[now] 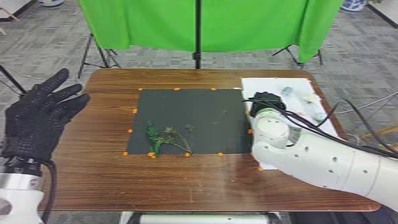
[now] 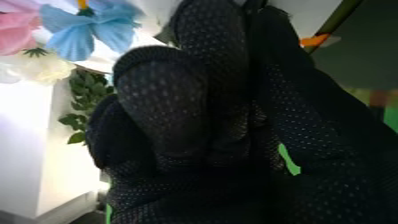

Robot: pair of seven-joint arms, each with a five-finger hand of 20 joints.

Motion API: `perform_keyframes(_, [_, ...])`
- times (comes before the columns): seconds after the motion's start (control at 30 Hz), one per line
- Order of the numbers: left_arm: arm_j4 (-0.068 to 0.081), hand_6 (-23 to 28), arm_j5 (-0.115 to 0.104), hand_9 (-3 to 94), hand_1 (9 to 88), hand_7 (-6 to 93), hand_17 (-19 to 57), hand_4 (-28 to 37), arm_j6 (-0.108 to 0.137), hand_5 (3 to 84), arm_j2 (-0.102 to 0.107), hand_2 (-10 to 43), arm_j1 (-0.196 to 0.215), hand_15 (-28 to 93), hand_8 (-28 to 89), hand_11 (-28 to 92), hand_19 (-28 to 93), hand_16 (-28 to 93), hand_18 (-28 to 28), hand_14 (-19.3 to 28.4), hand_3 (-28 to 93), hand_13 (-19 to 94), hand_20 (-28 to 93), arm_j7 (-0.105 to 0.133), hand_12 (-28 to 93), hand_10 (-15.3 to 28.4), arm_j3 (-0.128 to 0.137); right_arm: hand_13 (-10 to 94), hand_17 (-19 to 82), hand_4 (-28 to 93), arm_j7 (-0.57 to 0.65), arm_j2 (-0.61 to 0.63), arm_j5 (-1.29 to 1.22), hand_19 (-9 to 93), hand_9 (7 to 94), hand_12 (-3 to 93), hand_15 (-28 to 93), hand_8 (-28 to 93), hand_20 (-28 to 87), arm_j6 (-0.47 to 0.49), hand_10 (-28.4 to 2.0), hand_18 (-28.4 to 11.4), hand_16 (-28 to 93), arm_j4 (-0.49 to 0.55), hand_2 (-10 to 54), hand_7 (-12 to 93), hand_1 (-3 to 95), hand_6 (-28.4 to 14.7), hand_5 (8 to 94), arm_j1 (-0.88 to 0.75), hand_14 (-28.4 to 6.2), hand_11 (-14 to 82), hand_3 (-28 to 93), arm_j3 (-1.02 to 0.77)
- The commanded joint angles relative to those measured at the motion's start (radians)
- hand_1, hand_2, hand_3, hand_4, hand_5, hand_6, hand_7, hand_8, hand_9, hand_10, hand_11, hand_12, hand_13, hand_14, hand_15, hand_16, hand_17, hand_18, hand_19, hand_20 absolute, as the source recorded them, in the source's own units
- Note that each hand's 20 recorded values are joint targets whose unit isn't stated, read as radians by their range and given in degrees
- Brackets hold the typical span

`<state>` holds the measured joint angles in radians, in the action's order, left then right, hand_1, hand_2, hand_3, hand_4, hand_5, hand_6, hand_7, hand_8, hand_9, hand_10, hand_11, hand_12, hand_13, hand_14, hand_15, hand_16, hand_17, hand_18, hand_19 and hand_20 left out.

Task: Arrange flowers

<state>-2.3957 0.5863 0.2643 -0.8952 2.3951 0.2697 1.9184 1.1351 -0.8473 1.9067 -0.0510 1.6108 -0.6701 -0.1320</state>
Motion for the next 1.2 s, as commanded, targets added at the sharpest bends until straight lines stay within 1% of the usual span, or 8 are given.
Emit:
perform_keyframes(0.03, [0.005, 8.7, -0.001, 28.2, 20.8, 10.5, -9.9, -28.2, -0.004, 33.0, -0.009, 8.4, 0.012, 53, -8, 27, 59, -10, 28.3, 27.3, 76, 21, -1, -0.006, 11, 19.3, -0.006, 87, 55, -28, -0.025, 0.038, 0.079, 93, 91.6, 26.6, 61, 13, 36, -0.109, -9.1, -16.9, 20, -0.007, -9.5, 28, 55.8, -2.4, 81.5, 0.027, -3.9, 30.3, 73, 0.018])
perform_keyframes(0.37, [0.004, 8.7, -0.001, 28.1, 20.8, 10.5, -9.9, -28.3, 0.0, 33.0, -0.009, 8.4, 0.014, 53, -8, 27, 59, -10, 28.3, 27.2, 76, 21, -1, -0.007, 11, 19.4, -0.01, 86, 55, -28, -0.012, 0.065, 0.14, 93, 90.6, 25.2, 65, 16, 40, -0.206, -9.4, -17.0, 20, 0.04, -9.5, 29, 55.2, -3.2, 81.5, 0.077, -4.0, 34.6, 76, 0.027])
perform_keyframes(0.53, [-0.001, 8.7, -0.004, 28.1, 20.8, 10.4, -9.9, -28.2, 0.008, 33.0, -0.006, 8.4, 0.03, 53, -8, 27, 59, -10, 28.3, 27.2, 76, 21, -1, 0.002, 11, 19.3, 0.0, 86, 56, -24, 0.008, 0.081, 0.015, 93, 89.1, 19.7, 63, 10, 40, -0.042, -11.6, -17.5, 19, 0.129, -8.2, 29, 44.8, -3.8, 80.3, -0.006, -5.3, 36.6, 75, -0.131])
perform_keyframes(0.57, [-0.001, 8.7, -0.003, 28.1, 20.8, 10.4, -9.9, -28.2, 0.007, 33.0, -0.007, 8.4, 0.029, 53, -8, 27, 59, -10, 28.3, 27.2, 76, 21, -1, 0.0, 11, 19.3, 0.0, 86, 56, -23, 0.017, 0.077, -0.011, 93, 88.2, 19.7, 63, -2, 39, 0.008, -12.9, -18.0, 19, 0.138, -5.4, 30, 37.4, -4.6, 78.3, -0.026, -6.0, 35.9, 75, -0.169])
perform_keyframes(0.6, [-0.001, 8.7, -0.002, 28.2, 20.8, 10.4, -9.8, -28.2, 0.007, 33.1, -0.008, 8.4, 0.03, 53, -8, 27, 59, -10, 28.3, 27.2, 76, 21, -1, 0.0, 11, 19.3, 0.001, 86, 56, -22, 0.024, 0.071, -0.029, 93, 87.4, 19.9, 62, -8, 39, 0.069, -13.8, -18.5, 19, 0.147, -4.0, 30, 33.4, -5.5, 76.8, -0.053, -6.5, 35.8, 74, -0.214])
perform_keyframes(0.73, [-0.001, 8.7, -0.004, 28.4, 20.9, 10.2, -9.6, -28.2, 0.01, 33.2, -0.003, 8.3, 0.033, 53, -8, 26, 58, -10, 28.3, 27.2, 76, 22, -1, 0.008, 11, 19.3, -0.002, 84, 56, -21, 0.051, 0.068, -0.088, 93, 84.4, 19.4, 63, -9, 39, 0.167, -16.5, -19.2, 19, 0.163, -3.5, 27, 29.6, -8.9, 73.7, -0.097, -7.8, 34.9, 70, -0.277])
perform_keyframes(0.87, [0.0, 8.7, -0.003, 28.3, 20.9, 10.1, -9.7, -28.2, 0.008, 33.2, -0.003, 8.3, 0.029, 53, -8, 26, 58, -10, 28.3, 27.2, 76, 22, -1, 0.005, 11, 19.3, -0.003, 83, 56, -20, 0.071, 0.064, -0.118, 93, 83.1, 18.6, 64, -8, 38, 0.207, -18.1, -19.8, 18, 0.161, -3.7, 25, 28.9, -10.8, 73.0, -0.119, -8.5, 33.1, 69, -0.298])
perform_keyframes(1.2, [0.005, 8.7, -0.002, 28.4, 20.9, 10.3, -9.7, -28.2, 0.002, 33.2, 0.002, 8.3, 0.016, 53, -8, 26, 58, -10, 28.3, 27.2, 76, 22, -1, -0.005, 11, 19.3, -0.009, 83, 56, -20, 0.11, 0.052, -0.152, 93, 82.5, 18.3, 63, -7, 37, 0.254, -18.9, -20.3, 17, 0.141, -4.3, 20, 28.5, -12.6, 72.5, -0.159, -8.8, 31.7, 68, -0.307])
